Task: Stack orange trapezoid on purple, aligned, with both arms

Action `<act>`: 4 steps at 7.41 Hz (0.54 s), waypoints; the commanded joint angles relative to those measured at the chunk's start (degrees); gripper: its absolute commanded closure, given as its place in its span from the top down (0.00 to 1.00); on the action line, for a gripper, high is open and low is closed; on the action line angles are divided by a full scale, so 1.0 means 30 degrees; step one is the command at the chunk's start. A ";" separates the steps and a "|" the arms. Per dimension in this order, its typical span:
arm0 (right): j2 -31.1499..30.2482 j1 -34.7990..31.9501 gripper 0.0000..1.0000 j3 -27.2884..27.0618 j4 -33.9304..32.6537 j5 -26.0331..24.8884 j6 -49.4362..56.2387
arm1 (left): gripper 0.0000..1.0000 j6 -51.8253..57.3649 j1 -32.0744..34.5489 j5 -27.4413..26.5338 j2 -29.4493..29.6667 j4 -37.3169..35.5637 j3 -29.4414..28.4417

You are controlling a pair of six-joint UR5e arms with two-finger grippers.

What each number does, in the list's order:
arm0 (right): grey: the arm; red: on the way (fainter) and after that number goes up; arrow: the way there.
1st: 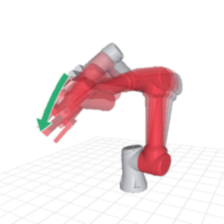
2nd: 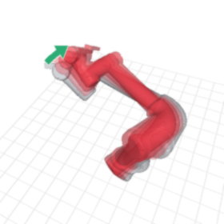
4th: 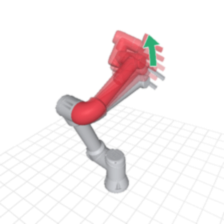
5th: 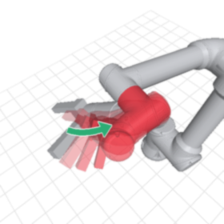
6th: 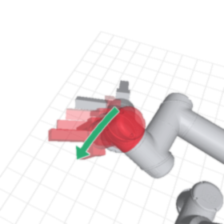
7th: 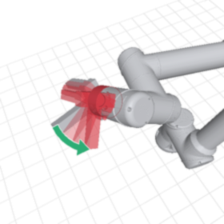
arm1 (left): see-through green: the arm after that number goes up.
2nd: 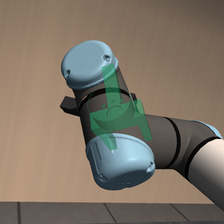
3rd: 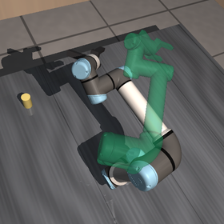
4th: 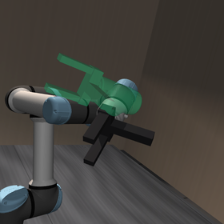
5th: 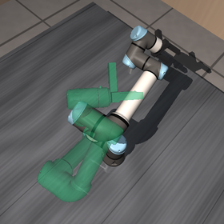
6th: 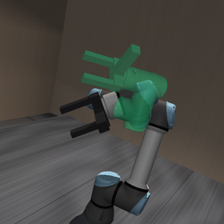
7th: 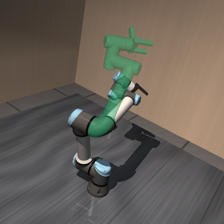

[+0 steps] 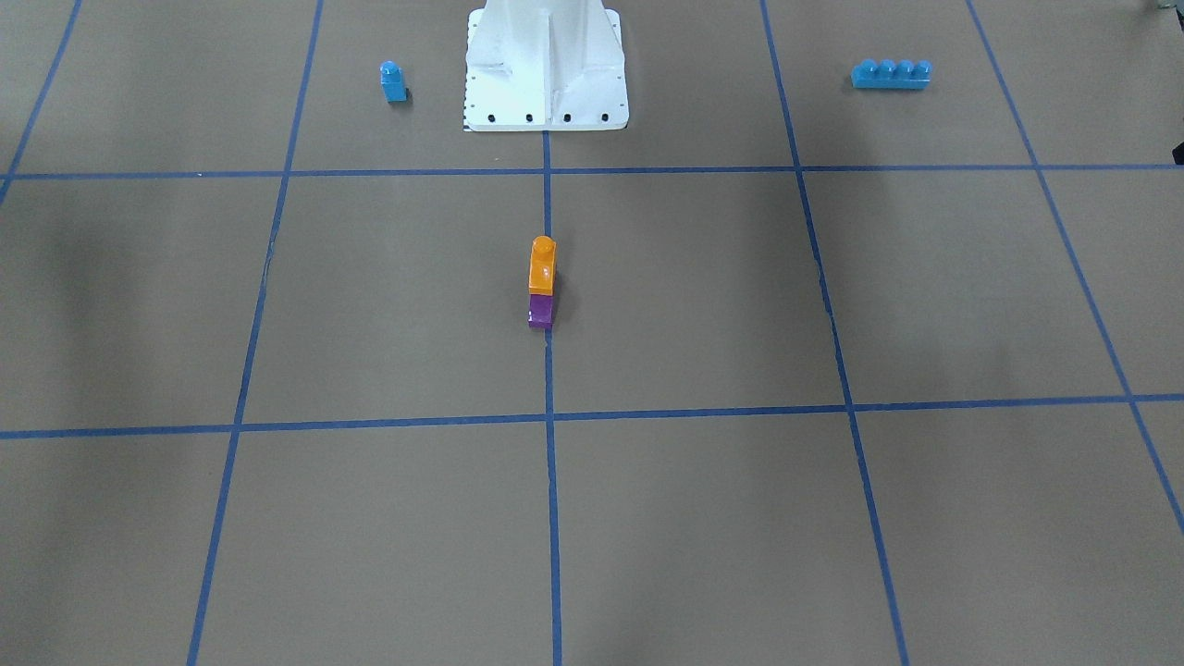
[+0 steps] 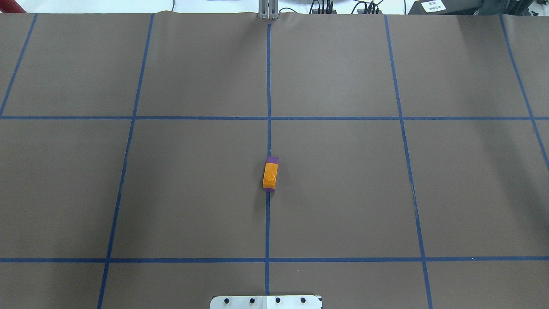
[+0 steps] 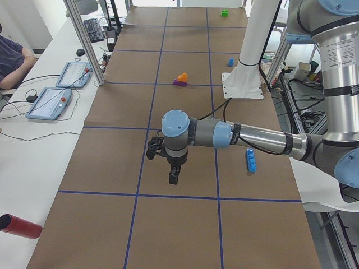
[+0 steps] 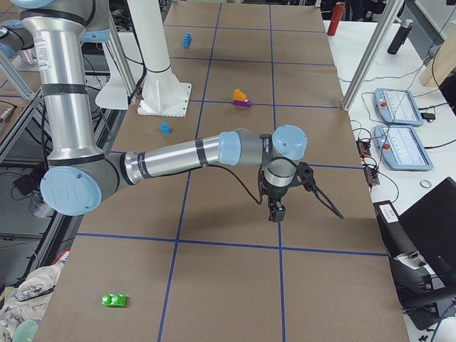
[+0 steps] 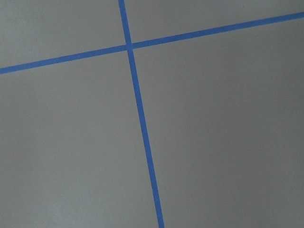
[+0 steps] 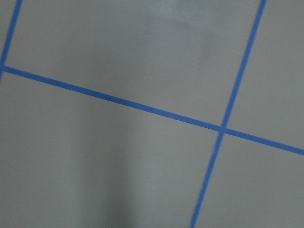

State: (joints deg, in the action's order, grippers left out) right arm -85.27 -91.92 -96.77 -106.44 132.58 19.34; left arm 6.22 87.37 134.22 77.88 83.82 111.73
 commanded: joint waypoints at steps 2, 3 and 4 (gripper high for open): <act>-0.2360 -0.1383 1.00 0.0679 0.1048 0.0046 0.0704 | 1.00 0.0125 0.0377 0.0056 -0.0180 0.0183 0.0226; -0.2685 -0.1354 1.00 0.0066 0.2012 -0.0069 -0.1185 | 1.00 0.0125 0.0406 -0.0031 -0.0237 0.0185 0.0226; -0.3501 -0.1324 1.00 0.0117 0.4458 -0.0187 -0.2161 | 1.00 0.0125 0.0465 -0.0061 -0.0296 0.0185 0.0197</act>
State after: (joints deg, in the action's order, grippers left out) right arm -93.23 -95.90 -95.83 -99.85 132.39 17.04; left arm 6.56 88.55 134.18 77.19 84.30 112.36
